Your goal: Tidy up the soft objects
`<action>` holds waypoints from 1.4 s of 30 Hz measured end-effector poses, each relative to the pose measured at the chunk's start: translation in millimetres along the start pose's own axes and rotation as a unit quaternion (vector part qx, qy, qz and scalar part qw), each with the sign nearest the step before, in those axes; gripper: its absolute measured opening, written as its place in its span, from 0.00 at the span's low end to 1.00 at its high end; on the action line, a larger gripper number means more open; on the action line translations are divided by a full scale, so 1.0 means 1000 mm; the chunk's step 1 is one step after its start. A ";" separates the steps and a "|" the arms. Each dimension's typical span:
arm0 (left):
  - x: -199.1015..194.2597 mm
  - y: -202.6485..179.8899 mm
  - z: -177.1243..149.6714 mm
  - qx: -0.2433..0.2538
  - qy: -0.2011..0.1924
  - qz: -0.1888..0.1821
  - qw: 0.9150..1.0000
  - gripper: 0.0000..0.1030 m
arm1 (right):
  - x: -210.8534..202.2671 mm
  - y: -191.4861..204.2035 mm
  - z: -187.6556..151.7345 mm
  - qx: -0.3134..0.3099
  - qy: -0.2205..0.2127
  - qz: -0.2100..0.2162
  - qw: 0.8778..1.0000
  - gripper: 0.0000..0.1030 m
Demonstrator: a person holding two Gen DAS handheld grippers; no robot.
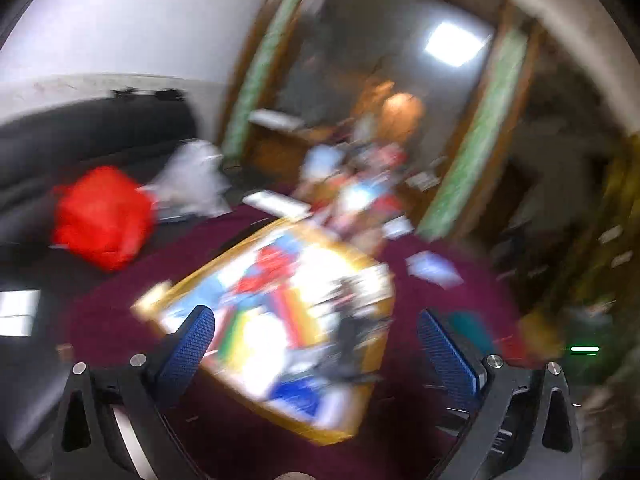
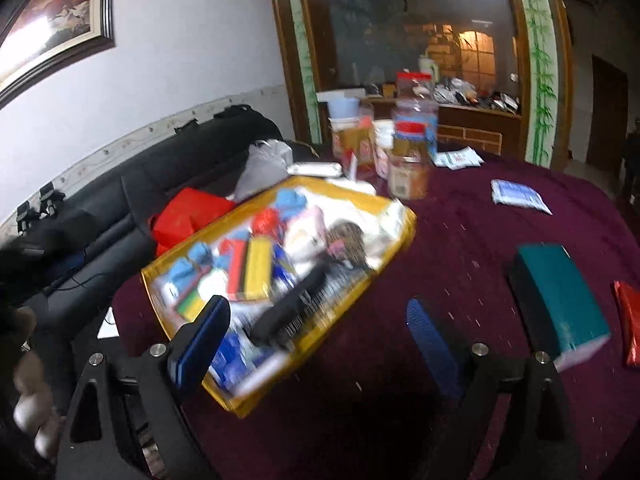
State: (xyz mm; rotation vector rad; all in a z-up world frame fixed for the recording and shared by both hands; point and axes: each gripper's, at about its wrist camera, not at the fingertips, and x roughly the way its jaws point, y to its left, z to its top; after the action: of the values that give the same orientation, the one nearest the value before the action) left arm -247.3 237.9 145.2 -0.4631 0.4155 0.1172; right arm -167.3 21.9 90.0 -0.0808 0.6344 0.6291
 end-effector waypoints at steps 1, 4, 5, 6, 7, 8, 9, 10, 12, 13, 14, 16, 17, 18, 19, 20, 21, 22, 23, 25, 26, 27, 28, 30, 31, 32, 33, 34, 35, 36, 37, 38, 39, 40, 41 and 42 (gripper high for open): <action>0.009 -0.005 -0.004 0.011 0.013 0.045 0.999 0.99 | -0.001 -0.004 -0.005 -0.002 0.002 -0.006 1.000 0.87; 0.016 -0.018 -0.020 0.051 0.005 0.139 0.989 0.99 | -0.004 -0.011 -0.017 -0.010 0.006 -0.023 1.000 0.87; 0.015 -0.020 -0.023 0.061 0.002 0.151 0.987 0.99 | -0.005 -0.011 -0.021 -0.014 0.007 -0.025 1.000 0.87; 0.015 -0.022 -0.025 0.067 0.003 0.161 0.985 0.99 | -0.004 -0.011 -0.023 -0.016 0.008 -0.026 1.000 0.87; 0.016 -0.022 -0.026 0.064 0.008 0.161 0.985 0.99 | -0.004 -0.010 -0.026 -0.020 0.009 -0.026 0.999 0.87; 0.016 -0.020 -0.025 0.056 0.013 0.158 0.986 0.99 | -0.003 -0.008 -0.028 -0.023 0.011 -0.026 0.999 0.87; 0.016 -0.017 -0.024 0.047 0.017 0.155 0.987 0.99 | -0.003 -0.004 -0.030 -0.030 0.011 -0.026 0.999 0.87; 0.015 -0.014 -0.023 0.038 0.021 0.154 0.987 0.99 | -0.003 0.000 -0.031 -0.039 0.012 -0.028 0.999 0.87; 0.016 -0.013 -0.021 0.033 0.021 0.173 0.984 0.99 | -0.003 0.008 -0.035 -0.059 0.015 -0.033 0.998 0.87; 0.019 -0.019 -0.021 0.036 0.019 0.182 0.982 0.99 | -0.002 0.013 -0.037 -0.069 0.020 -0.034 0.997 0.87; 0.019 -0.019 -0.023 0.042 0.014 0.199 0.979 0.99 | -0.001 0.017 -0.038 -0.076 0.024 -0.034 0.996 0.87; 0.019 -0.020 -0.026 0.051 0.003 0.216 0.975 0.99 | 0.004 0.026 -0.041 -0.093 0.034 -0.032 0.995 0.87; 0.018 -0.019 -0.027 0.049 0.001 0.214 0.975 0.99 | 0.006 0.030 -0.042 -0.100 0.039 -0.031 0.994 0.87; 0.017 -0.017 -0.028 0.047 0.000 0.212 0.976 0.99 | 0.007 0.033 -0.044 -0.104 0.042 -0.030 0.993 0.87; 0.018 -0.016 -0.029 0.046 0.000 0.212 0.976 0.99 | 0.009 0.036 -0.045 -0.109 0.045 -0.030 0.993 0.87; 0.019 -0.014 -0.030 0.046 0.003 0.215 0.976 0.99 | 0.010 0.038 -0.046 -0.111 0.047 -0.030 0.992 0.87; 0.021 -0.012 -0.030 0.045 0.007 0.218 0.975 0.99 | 0.012 0.040 -0.047 -0.113 0.050 -0.029 0.992 0.87; 0.020 -0.010 -0.030 0.045 0.009 0.221 0.974 0.99 | 0.013 0.042 -0.048 -0.114 0.052 -0.029 0.992 0.87; 0.022 -0.007 -0.030 0.044 0.013 0.224 0.973 0.99 | 0.015 0.044 -0.048 -0.114 0.055 -0.029 0.992 0.87; 0.024 -0.004 -0.032 0.042 0.017 0.228 0.973 0.99 | 0.018 0.047 -0.048 -0.115 0.058 -0.029 0.991 0.87; 0.025 -0.002 -0.033 0.043 0.020 0.234 0.971 0.99 | 0.019 0.048 -0.048 -0.115 0.059 -0.029 0.991 0.87; 0.025 0.000 -0.033 0.044 0.021 0.236 0.971 0.99 | 0.020 0.049 -0.048 -0.116 0.061 -0.030 0.991 0.87; 0.026 0.002 -0.034 0.044 0.022 0.237 0.970 0.99 | 0.021 0.050 -0.048 -0.116 0.063 -0.029 0.991 0.87; 0.028 0.006 -0.036 0.044 0.027 0.241 0.969 0.99 | 0.024 0.052 -0.049 -0.116 0.068 -0.027 0.991 0.87; 0.028 0.008 -0.037 0.043 0.028 0.242 0.969 0.99 | 0.025 0.053 -0.049 -0.117 0.070 -0.026 0.990 0.87; 0.029 0.009 -0.037 0.043 0.030 0.244 0.968 0.99 | 0.026 0.054 -0.049 -0.118 0.072 -0.026 0.990 0.87; 0.030 0.010 -0.037 0.043 0.032 0.245 0.968 0.99 | 0.027 0.056 -0.050 -0.119 0.073 -0.026 0.990 0.87; 0.031 0.012 -0.038 0.041 0.034 0.246 0.968 0.99 | 0.028 0.057 -0.050 -0.121 0.074 -0.026 0.990 0.87; 0.031 0.013 -0.039 0.040 0.034 0.246 0.968 0.99 | 0.028 0.058 -0.051 -0.122 0.075 -0.026 0.989 0.87; 0.031 0.014 -0.040 0.040 0.037 0.247 0.967 0.99 | 0.029 0.060 -0.051 -0.123 0.076 -0.025 0.989 0.87; 0.032 0.015 -0.040 0.040 0.038 0.248 0.967 0.99 | 0.029 0.061 -0.051 -0.124 0.077 -0.025 0.989 0.87; 0.032 0.016 -0.040 0.040 0.038 0.248 0.967 0.99 | 0.029 0.061 -0.051 -0.124 0.078 -0.024 0.989 0.87; 0.032 0.017 -0.041 0.040 0.039 0.248 0.967 0.99 | 0.029 0.062 -0.052 -0.123 0.078 -0.024 0.989 0.87; 0.032 0.017 -0.042 0.040 0.040 0.248 0.967 0.99 | 0.029 0.061 -0.051 -0.121 0.078 -0.023 0.989 0.87; 0.032 0.018 -0.043 0.039 0.042 0.248 0.967 0.99 | 0.029 0.060 -0.051 -0.119 0.077 -0.022 0.990 0.87; 0.033 0.019 -0.042 0.039 0.045 0.247 0.967 0.99 | 0.028 0.059 -0.051 -0.115 0.077 -0.022 0.990 0.87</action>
State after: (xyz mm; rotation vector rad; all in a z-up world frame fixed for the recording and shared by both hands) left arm -236.4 235.7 89.6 -0.2804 0.6176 0.5633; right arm -210.3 71.5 39.7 -0.3605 0.7050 0.6551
